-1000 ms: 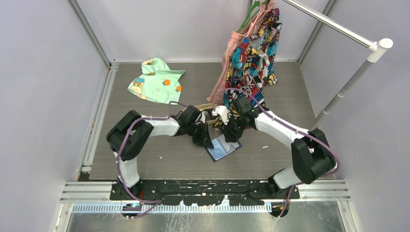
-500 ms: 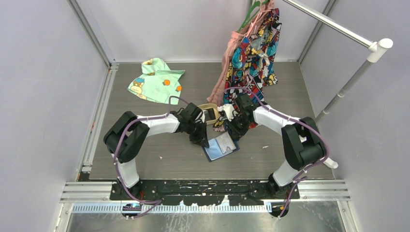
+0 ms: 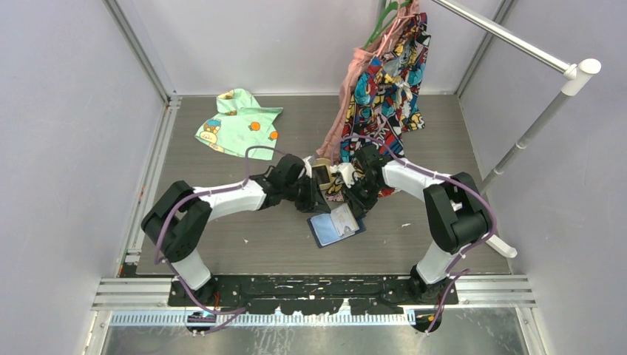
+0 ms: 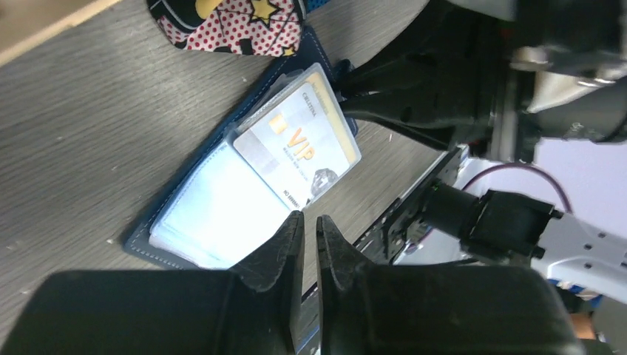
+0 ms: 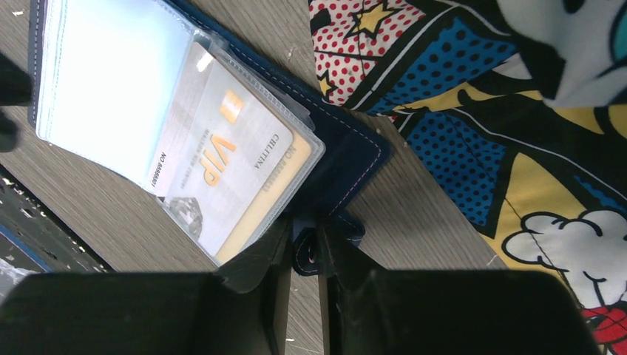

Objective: Put the credit cards into the card holder
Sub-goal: Insert the credit card into the card holder.

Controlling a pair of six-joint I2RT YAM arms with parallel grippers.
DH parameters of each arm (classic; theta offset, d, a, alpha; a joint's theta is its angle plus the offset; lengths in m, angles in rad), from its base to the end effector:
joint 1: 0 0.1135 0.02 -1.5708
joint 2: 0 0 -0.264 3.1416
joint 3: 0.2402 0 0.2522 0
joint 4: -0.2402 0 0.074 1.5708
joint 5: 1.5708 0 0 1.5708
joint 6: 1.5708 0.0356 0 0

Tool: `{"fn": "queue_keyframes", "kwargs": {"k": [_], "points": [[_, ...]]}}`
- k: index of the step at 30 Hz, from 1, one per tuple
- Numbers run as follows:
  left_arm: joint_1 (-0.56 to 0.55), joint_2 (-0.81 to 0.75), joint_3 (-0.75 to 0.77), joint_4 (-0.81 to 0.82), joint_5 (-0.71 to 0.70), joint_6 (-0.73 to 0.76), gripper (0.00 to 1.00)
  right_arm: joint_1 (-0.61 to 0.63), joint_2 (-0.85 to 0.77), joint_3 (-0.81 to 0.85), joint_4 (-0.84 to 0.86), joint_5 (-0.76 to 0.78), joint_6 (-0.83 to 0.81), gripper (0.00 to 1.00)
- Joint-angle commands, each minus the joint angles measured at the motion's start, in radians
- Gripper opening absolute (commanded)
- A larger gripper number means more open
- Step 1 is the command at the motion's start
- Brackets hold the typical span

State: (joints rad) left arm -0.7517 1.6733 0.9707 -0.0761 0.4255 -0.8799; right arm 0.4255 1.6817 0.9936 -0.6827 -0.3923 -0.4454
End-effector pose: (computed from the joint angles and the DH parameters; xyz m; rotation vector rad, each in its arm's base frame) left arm 0.2445 -0.2487 0.1889 0.0689 2.6502 -1.1949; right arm 0.2656 0.1353 0.1619 -1.2692 2.5917 0.5704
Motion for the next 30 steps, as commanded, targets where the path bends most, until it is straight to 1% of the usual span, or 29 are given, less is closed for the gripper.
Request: {"fn": "queue_keyframes", "kwargs": {"k": [1,6,10,14,18,20,22,25,27,30], "points": [[-0.014,0.051,-0.077,0.241,0.026,-0.199,0.12,0.006,0.018,0.025,-0.036,-0.018,0.022,0.23],[-0.045,0.057,-0.111,0.267,-0.053,-0.284,0.14,0.005,0.047,0.035,-0.037,-0.012,0.054,0.22],[-0.080,0.091,-0.142,0.333,-0.071,-0.368,0.17,0.004,0.055,0.043,-0.042,0.020,0.066,0.22],[-0.098,0.125,-0.159,0.370,-0.104,-0.435,0.19,-0.002,0.038,0.038,-0.044,0.011,0.061,0.22],[-0.107,0.128,-0.162,0.310,-0.151,-0.470,0.22,-0.007,0.032,0.036,-0.045,0.005,0.060,0.23],[-0.109,0.116,-0.160,0.253,-0.181,-0.476,0.26,-0.007,0.032,0.036,-0.045,0.004,0.059,0.23],[-0.111,0.110,-0.160,0.234,-0.199,-0.480,0.29,-0.008,0.034,0.036,-0.045,0.001,0.059,0.23],[-0.115,0.128,-0.150,0.260,-0.196,-0.482,0.30,-0.007,0.043,0.037,-0.046,-0.001,0.059,0.23],[-0.115,0.155,-0.141,0.309,-0.185,-0.489,0.29,-0.007,0.047,0.040,-0.049,-0.003,0.058,0.22],[-0.116,0.186,-0.121,0.351,-0.169,-0.485,0.26,-0.007,0.051,0.040,-0.053,-0.005,0.058,0.22]]}}
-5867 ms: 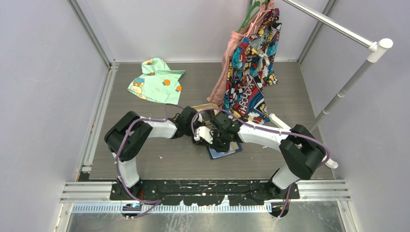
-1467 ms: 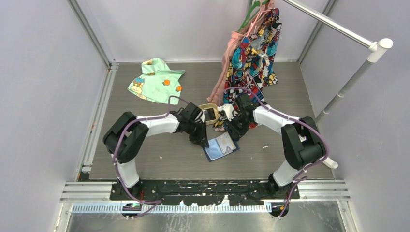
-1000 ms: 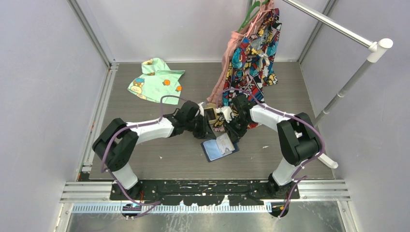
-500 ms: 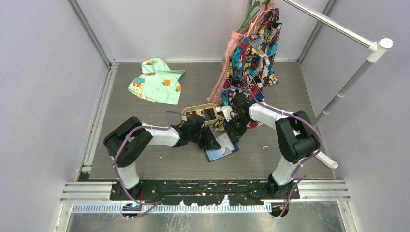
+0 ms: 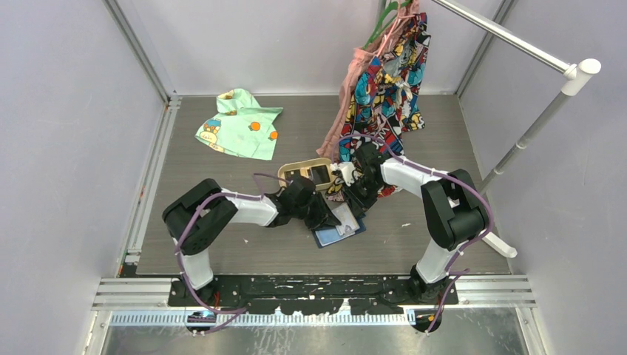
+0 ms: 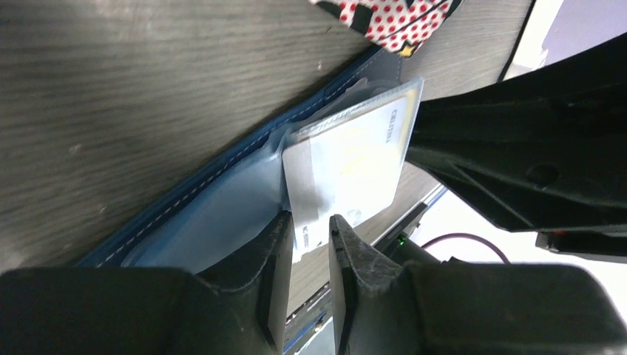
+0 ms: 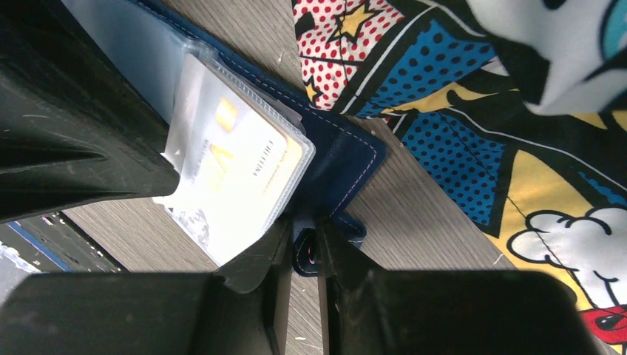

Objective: Put the credit cards into the card holder
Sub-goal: Insert the credit card into the card holder.

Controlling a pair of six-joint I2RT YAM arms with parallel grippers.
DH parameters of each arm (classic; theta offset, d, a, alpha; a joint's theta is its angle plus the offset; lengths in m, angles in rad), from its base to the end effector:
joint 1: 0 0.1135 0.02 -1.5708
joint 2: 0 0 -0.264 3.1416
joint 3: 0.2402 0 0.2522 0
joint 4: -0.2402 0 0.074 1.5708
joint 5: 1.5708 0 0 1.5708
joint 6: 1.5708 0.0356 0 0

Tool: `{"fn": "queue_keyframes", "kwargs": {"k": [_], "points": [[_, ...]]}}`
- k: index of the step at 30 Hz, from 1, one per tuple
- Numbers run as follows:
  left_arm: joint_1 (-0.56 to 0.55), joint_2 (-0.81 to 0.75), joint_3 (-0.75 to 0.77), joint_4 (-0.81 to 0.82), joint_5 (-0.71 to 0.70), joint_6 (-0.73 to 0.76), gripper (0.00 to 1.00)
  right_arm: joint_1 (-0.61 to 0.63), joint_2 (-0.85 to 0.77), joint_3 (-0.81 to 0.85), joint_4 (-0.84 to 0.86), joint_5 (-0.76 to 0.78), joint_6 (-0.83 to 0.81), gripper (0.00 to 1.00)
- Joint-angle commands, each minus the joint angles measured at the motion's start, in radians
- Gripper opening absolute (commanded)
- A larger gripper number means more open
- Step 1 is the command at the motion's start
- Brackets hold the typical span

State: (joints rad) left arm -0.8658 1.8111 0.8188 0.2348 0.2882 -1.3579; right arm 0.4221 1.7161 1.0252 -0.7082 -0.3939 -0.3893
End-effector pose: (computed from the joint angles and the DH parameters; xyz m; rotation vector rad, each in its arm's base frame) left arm 0.2162 -0.2697 0.1233 -0.5049 2.7183 -1.2427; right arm 0.2713 0.1368 0.1596 -1.1988 2.6640 0.5869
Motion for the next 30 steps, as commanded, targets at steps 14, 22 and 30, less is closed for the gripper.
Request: {"fn": "queue_keyframes", "kwargs": {"k": [14,22,30], "points": [[-0.004,0.069,0.087,0.094,-0.006,0.044,0.21,-0.015,-0.002,0.015,-0.031,-0.012,0.012,0.23],[-0.004,-0.055,0.087,-0.027,-0.055,0.137,0.29,-0.077,-0.092,0.018,-0.046,-0.023,-0.020,0.40],[0.003,-0.127,0.137,-0.165,-0.057,0.252,0.29,-0.097,-0.185,0.043,-0.116,-0.030,-0.093,0.50]]}}
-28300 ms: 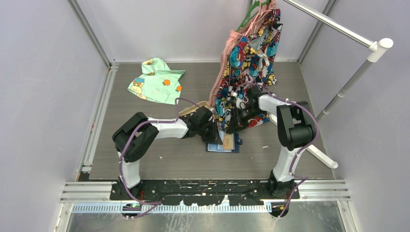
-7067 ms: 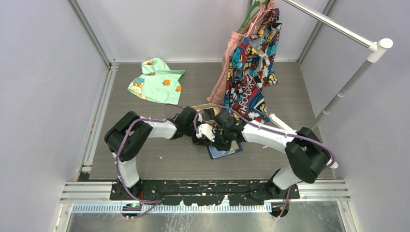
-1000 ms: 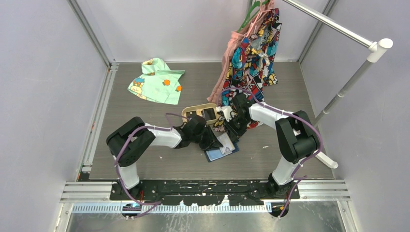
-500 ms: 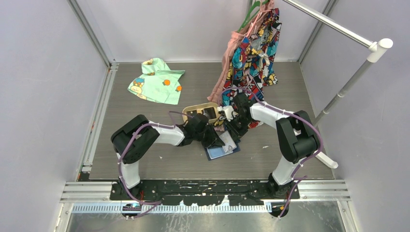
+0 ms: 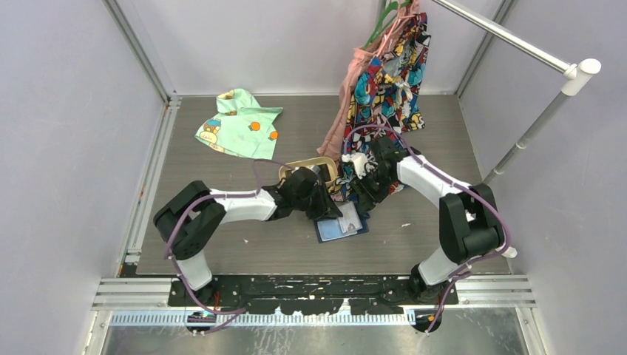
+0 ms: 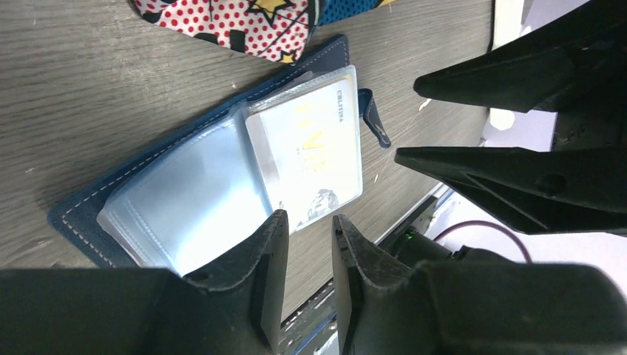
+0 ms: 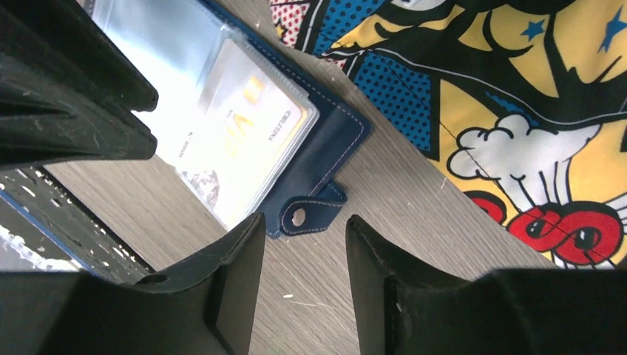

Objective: Put the credit cards into the card holder
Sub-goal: Insert the credit card into the card holder, then pick up the credit card from the storage box.

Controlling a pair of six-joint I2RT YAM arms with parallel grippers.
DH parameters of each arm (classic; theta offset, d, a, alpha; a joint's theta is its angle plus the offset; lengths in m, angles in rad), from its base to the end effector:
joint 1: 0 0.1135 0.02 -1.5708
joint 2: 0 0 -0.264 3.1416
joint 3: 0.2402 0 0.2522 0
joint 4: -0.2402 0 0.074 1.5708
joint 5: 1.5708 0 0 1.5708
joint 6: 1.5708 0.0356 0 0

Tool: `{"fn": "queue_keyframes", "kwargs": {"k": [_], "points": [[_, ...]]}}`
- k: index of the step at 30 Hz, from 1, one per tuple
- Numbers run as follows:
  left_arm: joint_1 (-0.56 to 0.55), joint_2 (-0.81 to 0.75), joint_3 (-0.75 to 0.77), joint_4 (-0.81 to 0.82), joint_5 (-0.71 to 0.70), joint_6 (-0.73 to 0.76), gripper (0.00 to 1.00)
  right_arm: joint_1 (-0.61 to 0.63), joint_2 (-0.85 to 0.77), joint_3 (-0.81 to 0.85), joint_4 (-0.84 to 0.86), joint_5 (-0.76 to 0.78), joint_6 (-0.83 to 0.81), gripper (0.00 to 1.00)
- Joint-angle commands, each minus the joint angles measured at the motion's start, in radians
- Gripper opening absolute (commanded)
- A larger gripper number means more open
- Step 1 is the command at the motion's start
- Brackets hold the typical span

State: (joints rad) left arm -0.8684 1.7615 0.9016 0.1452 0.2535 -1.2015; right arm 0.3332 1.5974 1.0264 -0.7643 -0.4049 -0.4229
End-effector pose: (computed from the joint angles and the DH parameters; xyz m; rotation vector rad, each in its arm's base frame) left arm 0.2240 -0.2785 0.1552 -0.2874 2.6392 -1.2122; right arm 0.2699 0.1082 0.1917 -1.1109 2.6106 0.5665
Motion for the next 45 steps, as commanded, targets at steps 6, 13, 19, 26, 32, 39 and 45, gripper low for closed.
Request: {"fn": "queue_keyframes", "kwargs": {"k": [6,13,19,26,32,39,45], "points": [[0.006,-0.269,0.097,-0.278,-0.151,0.393,0.29,-0.010,-0.141,0.192,-0.216,-0.135,-0.207,0.52],[0.028,-0.580,-0.012,-0.341,-0.449,0.724,0.62,-0.010,-0.062,0.472,-0.313,-0.264,-0.237,0.99],[0.207,-0.792,-0.167,-0.248,-0.387,0.708,0.83,0.113,0.119,0.696,-0.379,-0.264,-0.148,0.99],[0.417,-0.793,-0.323,-0.044,-0.111,0.504,0.80,0.247,0.243,0.697,-0.064,-0.107,0.239,0.84],[0.460,-0.639,-0.301,0.035,-0.066,0.461,0.78,0.283,0.402,0.714,0.103,0.087,0.502,0.79],[0.470,-0.490,-0.279,0.100,-0.089,0.428,0.71,0.276,0.544,0.793,0.157,0.094,0.623,0.72],[0.494,-0.399,-0.237,0.107,-0.053,0.431,0.60,0.273,0.601,0.817,0.154,0.128,0.635,0.70]]}}
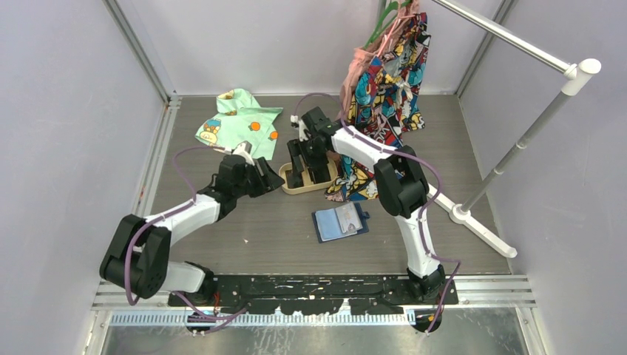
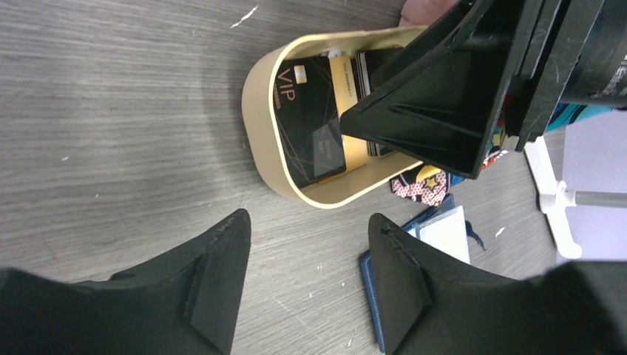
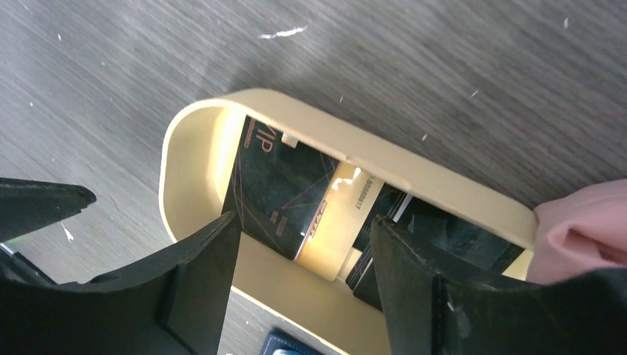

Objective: Put the credit cards into the card holder
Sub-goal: Pick up the credit card from the storage box.

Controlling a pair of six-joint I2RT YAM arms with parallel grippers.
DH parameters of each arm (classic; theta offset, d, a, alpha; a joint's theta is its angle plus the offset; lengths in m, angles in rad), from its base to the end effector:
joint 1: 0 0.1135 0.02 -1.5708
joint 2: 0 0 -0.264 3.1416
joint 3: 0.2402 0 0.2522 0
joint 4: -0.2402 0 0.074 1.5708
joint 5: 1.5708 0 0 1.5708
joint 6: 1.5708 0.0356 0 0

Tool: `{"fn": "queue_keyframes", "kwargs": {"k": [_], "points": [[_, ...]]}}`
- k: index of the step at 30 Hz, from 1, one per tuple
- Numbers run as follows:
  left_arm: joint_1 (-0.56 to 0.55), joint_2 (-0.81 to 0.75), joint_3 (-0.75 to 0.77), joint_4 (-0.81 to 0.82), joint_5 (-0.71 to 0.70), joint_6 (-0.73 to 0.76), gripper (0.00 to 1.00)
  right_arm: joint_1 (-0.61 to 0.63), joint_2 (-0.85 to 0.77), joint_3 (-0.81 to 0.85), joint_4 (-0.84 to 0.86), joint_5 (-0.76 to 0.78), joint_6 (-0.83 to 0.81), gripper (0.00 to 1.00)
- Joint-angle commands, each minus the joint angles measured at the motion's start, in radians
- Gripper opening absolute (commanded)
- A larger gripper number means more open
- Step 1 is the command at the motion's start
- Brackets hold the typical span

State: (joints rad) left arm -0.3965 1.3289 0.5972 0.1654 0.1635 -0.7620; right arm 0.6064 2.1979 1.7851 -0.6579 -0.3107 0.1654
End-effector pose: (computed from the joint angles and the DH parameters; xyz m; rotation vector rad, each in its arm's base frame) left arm 0.2479 -0.1101 0.1922 -0.3092 2.2304 -0.8305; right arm 0.3842 0.2797 0.1893 -0.7010 2.6300 0.6560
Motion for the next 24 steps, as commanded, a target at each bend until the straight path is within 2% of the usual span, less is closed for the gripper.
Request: {"fn": "queue_keyframes", "kwargs": {"k": [1,9,15,24], "points": [[0.028,0.049,0.074,0.091,0.051,-0.009,0.58,0.001,0.004,0.054,0.049,0.038,0.048,0.70],[0.041,0.170,0.139,0.103,0.109,-0.005,0.55,0.000,0.041,0.043,0.056,0.054,0.079,0.70],[0.044,0.247,0.211,0.025,0.114,0.025,0.49,0.000,0.051,0.026,0.063,0.040,0.095,0.67],[0.044,0.322,0.280,-0.065,0.149,0.052,0.35,-0.025,0.049,-0.030,0.166,-0.191,0.232,0.62]]}}
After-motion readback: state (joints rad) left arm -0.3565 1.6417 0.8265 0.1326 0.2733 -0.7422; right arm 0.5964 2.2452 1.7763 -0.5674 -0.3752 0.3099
